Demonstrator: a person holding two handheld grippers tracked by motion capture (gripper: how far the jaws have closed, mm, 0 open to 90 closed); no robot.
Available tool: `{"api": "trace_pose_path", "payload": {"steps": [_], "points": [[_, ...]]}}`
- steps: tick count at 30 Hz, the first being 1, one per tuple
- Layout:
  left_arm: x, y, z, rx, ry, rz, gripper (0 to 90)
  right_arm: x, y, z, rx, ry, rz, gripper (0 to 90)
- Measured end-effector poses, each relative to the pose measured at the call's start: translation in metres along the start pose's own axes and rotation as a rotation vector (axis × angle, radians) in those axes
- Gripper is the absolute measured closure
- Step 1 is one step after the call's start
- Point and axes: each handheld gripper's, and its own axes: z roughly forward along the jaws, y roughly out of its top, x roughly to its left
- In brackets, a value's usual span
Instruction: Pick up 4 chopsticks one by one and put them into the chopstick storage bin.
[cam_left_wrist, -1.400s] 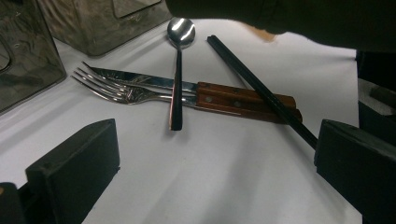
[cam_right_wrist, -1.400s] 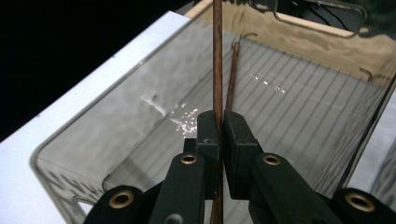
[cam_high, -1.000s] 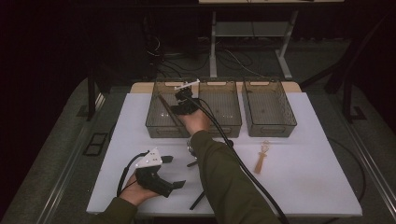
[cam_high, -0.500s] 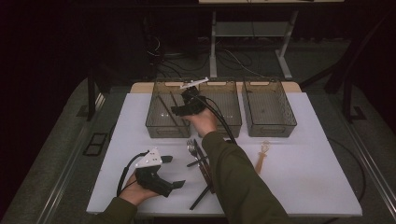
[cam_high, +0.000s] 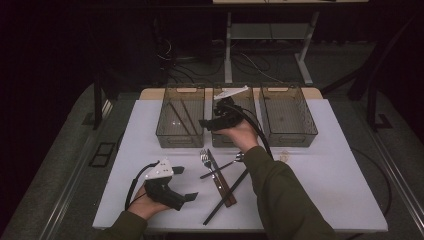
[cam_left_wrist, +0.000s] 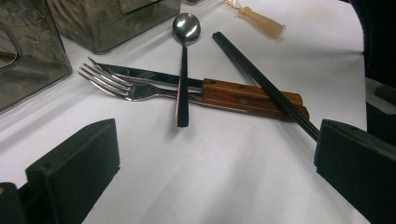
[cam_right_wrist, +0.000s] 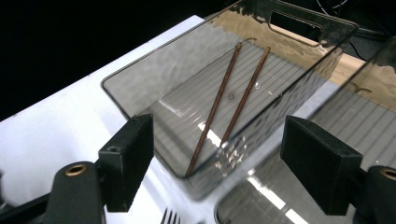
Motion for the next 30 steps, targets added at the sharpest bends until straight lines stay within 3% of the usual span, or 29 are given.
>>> {"api": "trace_pose_path", "payload": {"steps": [11,18,25,30], "points": [[0.002,-0.001,-0.001,0.006,0.013,-0.015,0.0,-0.014,-0.030,-0.036,-0.020,0.009,0.002,20.0],[0.002,-0.002,-0.001,0.011,0.024,-0.016,0.0,-0.021,-0.061,-0.058,-0.039,0.026,0.011,19.2],[0.001,-0.002,0.000,0.029,0.029,-0.007,0.0,-0.018,-0.096,-0.077,-0.008,0.046,-0.013,19.1],[0.002,-0.002,-0.001,0.028,0.029,-0.010,0.0,-0.017,-0.120,-0.091,-0.046,0.032,-0.023,18.5]]}}
